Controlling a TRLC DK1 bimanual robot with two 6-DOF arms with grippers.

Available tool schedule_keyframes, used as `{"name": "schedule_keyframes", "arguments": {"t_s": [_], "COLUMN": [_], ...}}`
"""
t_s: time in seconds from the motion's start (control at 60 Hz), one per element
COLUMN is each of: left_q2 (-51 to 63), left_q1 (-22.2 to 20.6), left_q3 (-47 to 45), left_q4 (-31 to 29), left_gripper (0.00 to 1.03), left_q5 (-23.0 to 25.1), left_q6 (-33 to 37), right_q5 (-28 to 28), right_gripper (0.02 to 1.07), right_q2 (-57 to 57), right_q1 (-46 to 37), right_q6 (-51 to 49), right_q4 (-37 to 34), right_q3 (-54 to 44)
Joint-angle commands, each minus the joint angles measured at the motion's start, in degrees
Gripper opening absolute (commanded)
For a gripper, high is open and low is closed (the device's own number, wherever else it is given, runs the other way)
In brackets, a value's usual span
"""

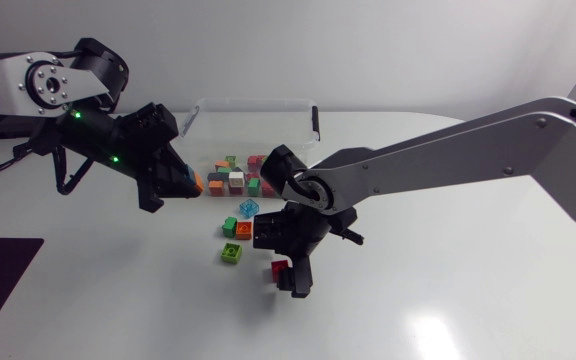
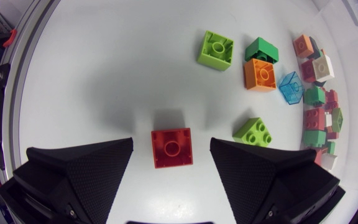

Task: Place the duplo bricks in the container

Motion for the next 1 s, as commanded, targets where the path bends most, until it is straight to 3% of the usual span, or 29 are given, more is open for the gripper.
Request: {"name": "schedule_keyframes", "arguments": {"t_s": [0.0,0.05,0.117,0.233,0.367,0.667,0.983], "left_q2": [-0.53,-0.18,1.14,3.69,7.29,17.14,27.77], "left_q1": [1.52,2.40,3.54,3.89,3.89,5.04,4.33], "left_q3": [3.48,5.06,8.14,12.01,17.19,27.21,38.64], "left_q4": [-1.10,-1.10,-1.45,-1.37,-0.93,7.60,10.59], "left_gripper": [0.32,0.32,0.32,0.32,0.32,0.33,0.35], "left_q5": [1.88,3.11,4.87,6.01,6.63,6.98,7.68], "left_q6": [1.29,1.03,0.42,-1.25,-3.89,-15.49,-25.07], "right_q5": [0.23,0.23,0.23,0.23,0.14,-2.05,-4.07], "right_gripper": [0.78,0.68,0.46,0.34,0.31,0.30,0.30], "right_q2": [2.76,3.37,3.72,3.72,3.02,-3.92,-8.32], "right_q1": [0.68,0.68,0.68,0.50,-0.47,-3.98,-7.67], "right_q6": [-2.01,-2.01,-1.92,-2.10,-2.01,-0.25,3.79], "right_q4": [-1.23,-1.50,-1.67,-3.17,-4.93,-10.55,-12.48], "right_q3": [1.92,2.28,2.28,1.92,2.01,5.88,12.29]}}
